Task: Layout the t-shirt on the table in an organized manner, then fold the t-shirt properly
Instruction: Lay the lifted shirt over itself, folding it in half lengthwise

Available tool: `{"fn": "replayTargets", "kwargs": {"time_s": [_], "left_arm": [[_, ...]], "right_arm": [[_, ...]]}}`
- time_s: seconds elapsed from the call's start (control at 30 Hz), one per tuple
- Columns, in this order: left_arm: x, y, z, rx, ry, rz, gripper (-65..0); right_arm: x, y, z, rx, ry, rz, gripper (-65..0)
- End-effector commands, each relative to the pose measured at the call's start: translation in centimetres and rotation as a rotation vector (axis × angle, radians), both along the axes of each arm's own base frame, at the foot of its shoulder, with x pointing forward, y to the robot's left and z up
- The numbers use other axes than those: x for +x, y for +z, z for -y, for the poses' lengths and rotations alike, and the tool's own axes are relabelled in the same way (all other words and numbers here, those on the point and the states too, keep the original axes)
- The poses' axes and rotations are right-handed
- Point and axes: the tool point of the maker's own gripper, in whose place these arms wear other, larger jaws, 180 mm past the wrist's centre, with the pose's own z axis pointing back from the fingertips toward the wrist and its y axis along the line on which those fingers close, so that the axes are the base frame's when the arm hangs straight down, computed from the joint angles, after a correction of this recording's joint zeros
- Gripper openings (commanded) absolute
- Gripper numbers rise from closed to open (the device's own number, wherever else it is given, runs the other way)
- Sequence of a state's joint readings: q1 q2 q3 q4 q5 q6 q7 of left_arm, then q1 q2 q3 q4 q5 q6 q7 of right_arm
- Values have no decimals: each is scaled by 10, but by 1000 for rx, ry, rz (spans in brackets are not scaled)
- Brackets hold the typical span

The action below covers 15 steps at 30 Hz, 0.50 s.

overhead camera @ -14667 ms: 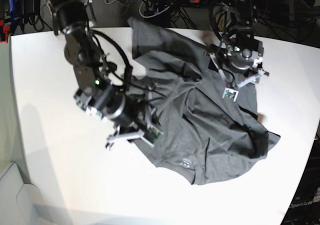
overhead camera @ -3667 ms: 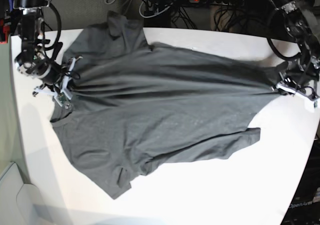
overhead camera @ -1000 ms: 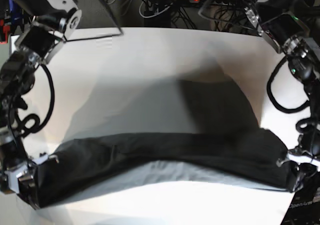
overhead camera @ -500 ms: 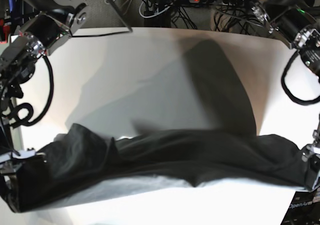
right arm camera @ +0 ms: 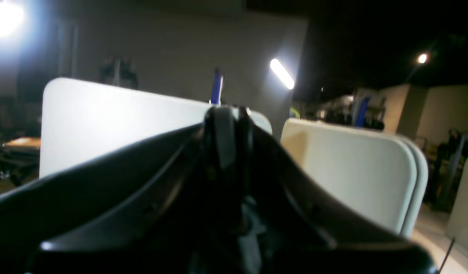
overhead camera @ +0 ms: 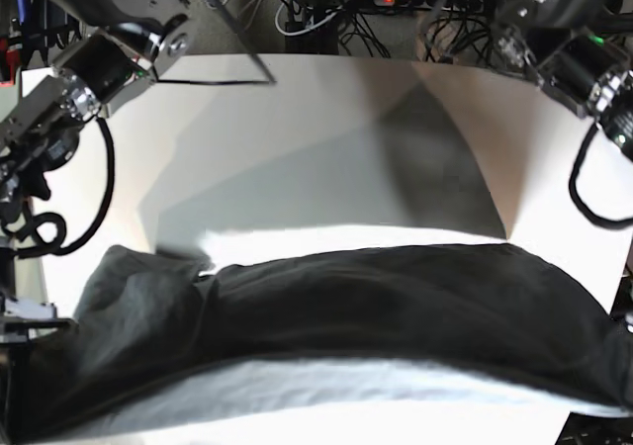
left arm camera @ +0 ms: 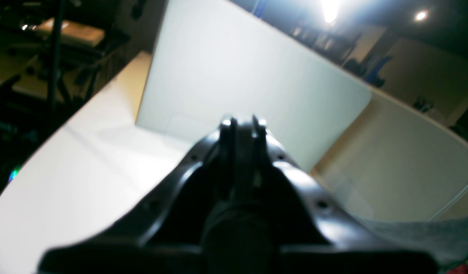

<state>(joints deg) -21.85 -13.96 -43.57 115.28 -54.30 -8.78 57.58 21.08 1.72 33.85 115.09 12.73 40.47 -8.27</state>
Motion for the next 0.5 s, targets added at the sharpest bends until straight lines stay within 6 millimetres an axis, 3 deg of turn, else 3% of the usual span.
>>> {"fn": "replayTargets", "kwargs": {"time_s": [0.0,0.2,0.37,0.47], "left_arm": [[-5,25,0,1,2,84,-646],[-4,37,1,1,-2,118,-646],[-3,56,4,12,-6,165,-646],[0,57,9,29,-11,162,-646]], "right_arm": [[-11,22,0,-5,17,88,-650],[-17,30,12,28,-7,121,-650],[-22,41,11,35,-6,171,-650],[-22,49,13,35,-15,192,-650]]}}
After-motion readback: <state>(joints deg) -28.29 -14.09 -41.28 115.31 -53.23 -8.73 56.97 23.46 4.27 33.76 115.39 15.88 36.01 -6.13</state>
